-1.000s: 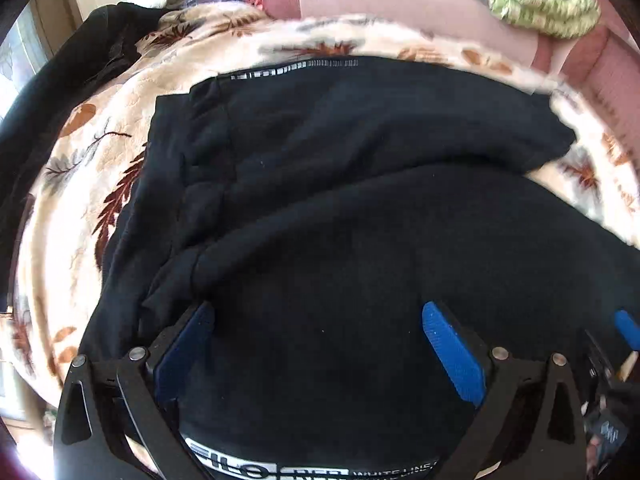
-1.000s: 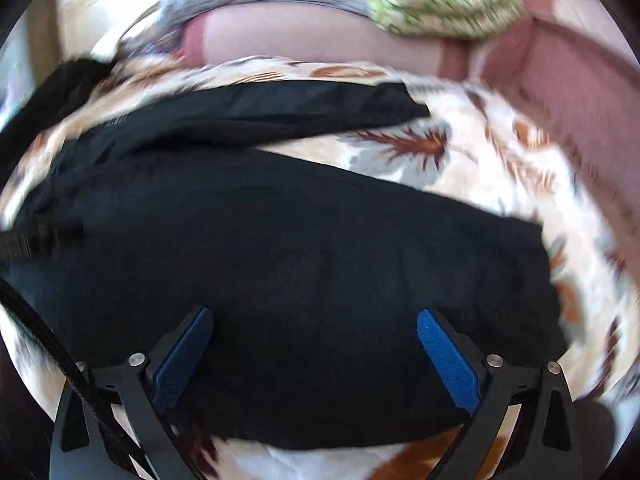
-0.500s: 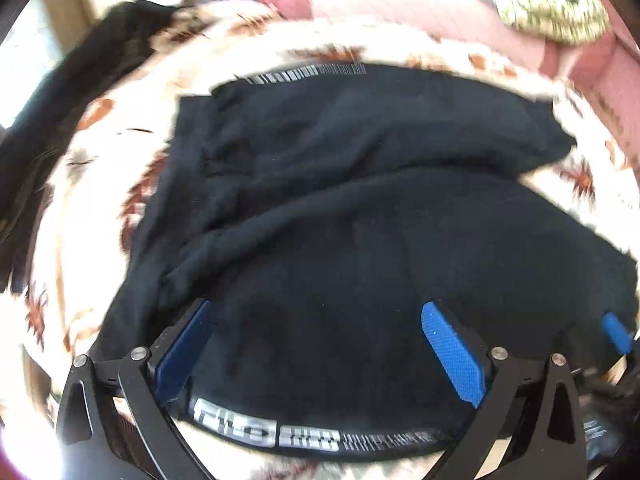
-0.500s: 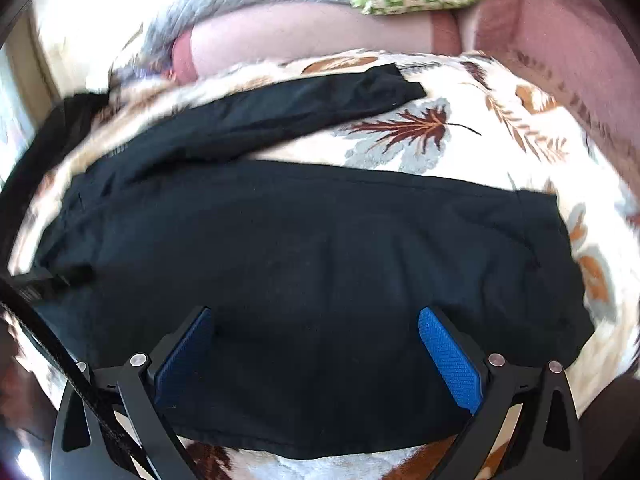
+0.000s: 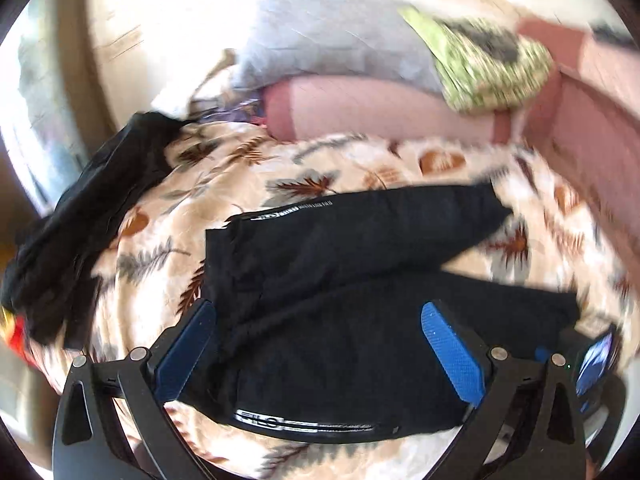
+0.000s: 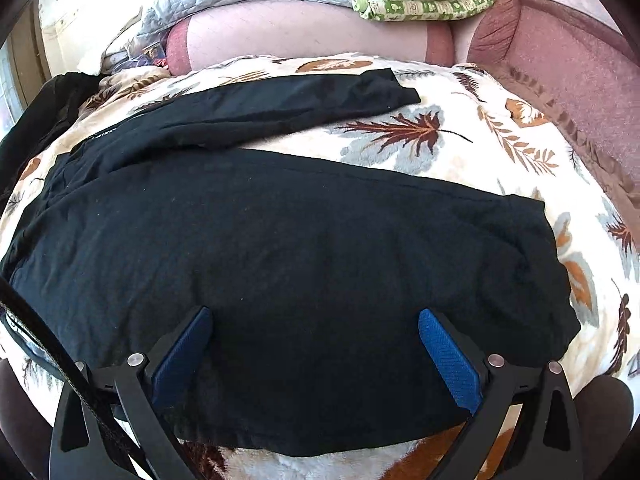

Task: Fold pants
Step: 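Position both grippers open over the waistband of the black pants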

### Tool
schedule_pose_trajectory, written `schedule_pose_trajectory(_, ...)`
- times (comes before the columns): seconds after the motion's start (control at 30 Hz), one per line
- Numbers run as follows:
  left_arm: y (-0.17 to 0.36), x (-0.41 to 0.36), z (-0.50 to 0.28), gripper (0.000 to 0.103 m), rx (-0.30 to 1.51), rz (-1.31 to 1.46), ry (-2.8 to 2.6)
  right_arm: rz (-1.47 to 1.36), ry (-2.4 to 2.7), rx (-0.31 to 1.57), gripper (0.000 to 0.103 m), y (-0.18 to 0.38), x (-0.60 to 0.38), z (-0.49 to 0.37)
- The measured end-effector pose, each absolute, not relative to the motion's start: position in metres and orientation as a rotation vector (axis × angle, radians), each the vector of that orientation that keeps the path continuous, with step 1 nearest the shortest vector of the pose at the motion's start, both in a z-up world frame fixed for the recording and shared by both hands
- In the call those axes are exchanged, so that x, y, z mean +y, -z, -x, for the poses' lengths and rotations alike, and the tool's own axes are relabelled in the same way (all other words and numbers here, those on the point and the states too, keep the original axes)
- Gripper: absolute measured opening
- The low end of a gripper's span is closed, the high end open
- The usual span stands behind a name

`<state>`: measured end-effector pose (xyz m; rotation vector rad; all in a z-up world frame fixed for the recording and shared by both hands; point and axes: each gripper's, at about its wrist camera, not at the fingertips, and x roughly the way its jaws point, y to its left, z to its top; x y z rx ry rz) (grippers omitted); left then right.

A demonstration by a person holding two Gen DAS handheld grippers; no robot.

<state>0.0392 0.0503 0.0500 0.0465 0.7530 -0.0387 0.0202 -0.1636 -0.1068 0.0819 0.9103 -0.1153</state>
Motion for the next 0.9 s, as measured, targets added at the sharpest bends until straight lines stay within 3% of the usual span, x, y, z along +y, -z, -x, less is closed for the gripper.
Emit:
schedule_pose_trajectory(0.7,-0.068,0.035,0.015,0.103,0.566,0.063,0.008,-0.045,0.047,0.927,0.103,0.107,-0.166,-0.017)
schedule_pose_trajectory(0.9,-0.054,0.029,0.004,0.103,0.652,0.047,0.006,-0.050,0.039,0.937,0.103,0.107,-0.167,-0.018)
